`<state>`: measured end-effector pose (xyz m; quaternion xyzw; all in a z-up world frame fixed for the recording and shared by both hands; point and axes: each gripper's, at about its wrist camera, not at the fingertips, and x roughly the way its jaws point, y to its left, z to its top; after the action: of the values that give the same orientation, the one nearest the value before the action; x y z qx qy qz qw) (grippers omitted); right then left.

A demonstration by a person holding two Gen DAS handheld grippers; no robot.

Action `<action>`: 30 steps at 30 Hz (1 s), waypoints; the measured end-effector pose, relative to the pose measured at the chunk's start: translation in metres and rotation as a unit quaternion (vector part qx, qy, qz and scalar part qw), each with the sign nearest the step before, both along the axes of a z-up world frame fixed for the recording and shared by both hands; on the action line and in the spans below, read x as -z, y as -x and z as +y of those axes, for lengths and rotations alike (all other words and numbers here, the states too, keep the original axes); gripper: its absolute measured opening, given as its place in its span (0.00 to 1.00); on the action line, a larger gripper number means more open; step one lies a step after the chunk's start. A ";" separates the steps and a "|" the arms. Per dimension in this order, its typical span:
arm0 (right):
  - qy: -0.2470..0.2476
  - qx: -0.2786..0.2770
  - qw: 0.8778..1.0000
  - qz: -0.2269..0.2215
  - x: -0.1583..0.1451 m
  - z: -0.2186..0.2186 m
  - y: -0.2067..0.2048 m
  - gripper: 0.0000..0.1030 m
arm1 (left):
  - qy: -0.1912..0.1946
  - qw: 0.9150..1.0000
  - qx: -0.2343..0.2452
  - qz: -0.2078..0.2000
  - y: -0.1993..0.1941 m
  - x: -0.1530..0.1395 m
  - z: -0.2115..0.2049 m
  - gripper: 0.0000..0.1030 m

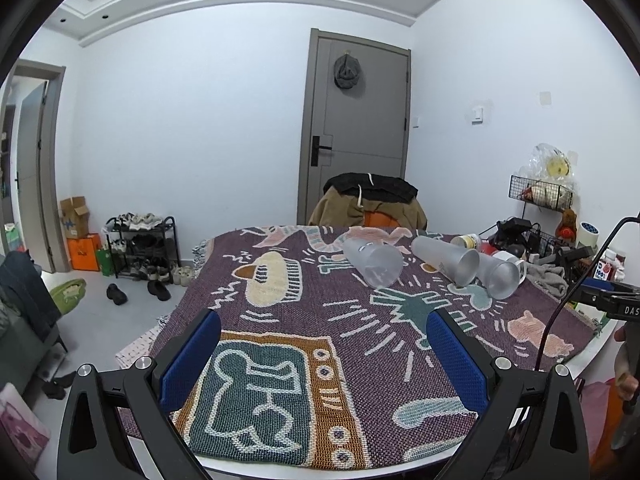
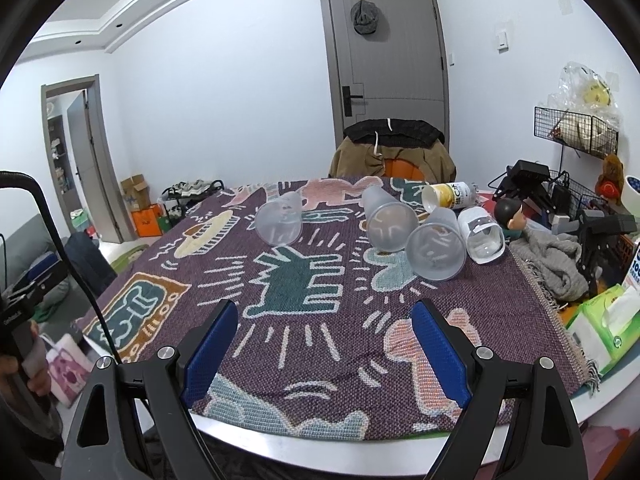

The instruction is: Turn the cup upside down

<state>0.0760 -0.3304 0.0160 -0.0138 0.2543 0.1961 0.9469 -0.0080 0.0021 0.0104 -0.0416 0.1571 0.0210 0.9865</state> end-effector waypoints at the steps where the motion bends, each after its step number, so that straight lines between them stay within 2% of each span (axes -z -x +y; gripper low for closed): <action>1: 0.000 0.000 1.000 0.000 0.000 0.000 0.000 0.86 | -0.001 1.000 0.000 0.000 0.000 0.000 -0.001 1.00; 19: 0.002 0.005 1.000 0.000 -0.003 -0.002 -0.003 0.87 | 0.002 1.000 0.004 0.009 -0.005 0.001 0.002 1.00; 30: 0.006 0.010 1.000 0.012 0.000 -0.009 -0.021 0.87 | 0.007 1.000 0.003 0.024 -0.021 0.002 0.006 1.00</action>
<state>0.0975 -0.3396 0.0161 -0.0146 0.2671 0.1851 0.9456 0.0127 0.0080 0.0084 -0.0471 0.1814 0.0184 0.9821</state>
